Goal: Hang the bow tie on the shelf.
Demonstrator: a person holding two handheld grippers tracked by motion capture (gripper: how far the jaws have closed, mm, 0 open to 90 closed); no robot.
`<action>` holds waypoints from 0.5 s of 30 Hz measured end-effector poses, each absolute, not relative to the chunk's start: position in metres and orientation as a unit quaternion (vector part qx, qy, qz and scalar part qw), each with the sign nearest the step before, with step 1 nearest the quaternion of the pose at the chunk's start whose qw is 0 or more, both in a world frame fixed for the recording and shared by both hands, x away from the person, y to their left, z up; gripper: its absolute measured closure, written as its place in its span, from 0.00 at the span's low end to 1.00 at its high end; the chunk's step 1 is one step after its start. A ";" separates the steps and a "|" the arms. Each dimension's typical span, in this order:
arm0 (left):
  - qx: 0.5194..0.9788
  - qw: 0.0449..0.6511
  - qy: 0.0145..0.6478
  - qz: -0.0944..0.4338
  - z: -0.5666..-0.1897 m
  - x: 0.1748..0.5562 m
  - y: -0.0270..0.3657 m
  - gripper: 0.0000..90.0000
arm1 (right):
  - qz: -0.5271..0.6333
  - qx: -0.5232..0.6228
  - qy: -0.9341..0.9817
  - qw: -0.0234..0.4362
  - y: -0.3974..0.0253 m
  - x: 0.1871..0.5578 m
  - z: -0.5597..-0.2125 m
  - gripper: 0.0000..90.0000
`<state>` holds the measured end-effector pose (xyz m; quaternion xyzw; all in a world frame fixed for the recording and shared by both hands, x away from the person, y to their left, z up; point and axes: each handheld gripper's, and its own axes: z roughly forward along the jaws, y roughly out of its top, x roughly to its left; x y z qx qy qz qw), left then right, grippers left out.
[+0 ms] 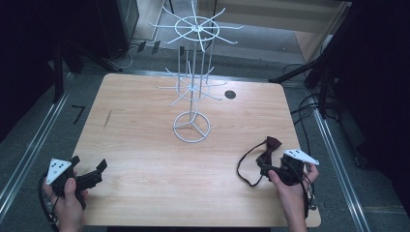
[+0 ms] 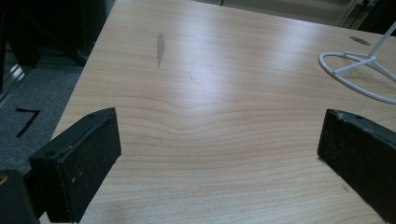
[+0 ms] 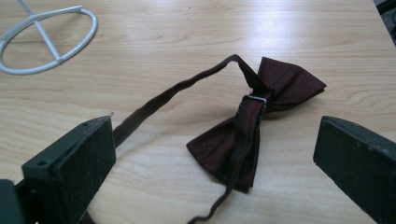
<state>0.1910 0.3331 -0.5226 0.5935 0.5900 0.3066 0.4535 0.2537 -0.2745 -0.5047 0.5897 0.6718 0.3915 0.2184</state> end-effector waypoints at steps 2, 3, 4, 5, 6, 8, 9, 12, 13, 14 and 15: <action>0.593 0.455 0.590 0.306 -0.523 0.191 0.333 0.00 | 0.383 0.596 0.672 0.215 -0.272 0.260 -0.505 0.00; 0.594 0.454 0.589 0.306 -0.523 0.191 0.333 0.00 | 0.380 0.598 0.673 0.212 -0.271 0.262 -0.505 0.00; 0.594 0.454 0.589 0.306 -0.523 0.191 0.333 0.00 | 0.377 0.600 0.674 0.208 -0.270 0.265 -0.506 0.00; 0.595 0.454 0.589 0.305 -0.523 0.191 0.334 0.00 | 0.373 0.603 0.675 0.203 -0.270 0.267 -0.507 0.00; 0.595 0.454 0.589 0.305 -0.523 0.191 0.334 0.00 | 0.369 0.605 0.678 0.197 -0.269 0.269 -0.509 0.02; 0.595 0.454 0.589 0.304 -0.523 0.191 0.334 0.00 | 0.361 0.608 0.682 0.189 -0.268 0.273 -0.513 0.06; 0.595 0.454 0.589 0.305 -0.523 0.191 0.334 0.00 | 0.355 0.611 0.682 0.189 -0.267 0.274 -0.515 0.09; 0.595 0.454 0.590 0.304 -0.523 0.191 0.333 0.00 | 0.337 0.619 0.685 0.186 -0.266 0.278 -0.522 0.19; 0.595 0.454 0.590 0.304 -0.523 0.191 0.333 0.00 | 0.333 0.623 0.683 0.185 -0.266 0.279 -0.523 0.23; 0.595 0.454 0.590 0.304 -0.523 0.191 0.333 0.00 | 0.331 0.626 0.682 0.186 -0.266 0.280 -0.525 0.26; 0.595 0.454 0.590 0.304 -0.523 0.191 0.333 0.00 | 0.326 0.631 0.679 0.187 -0.265 0.281 -0.526 0.29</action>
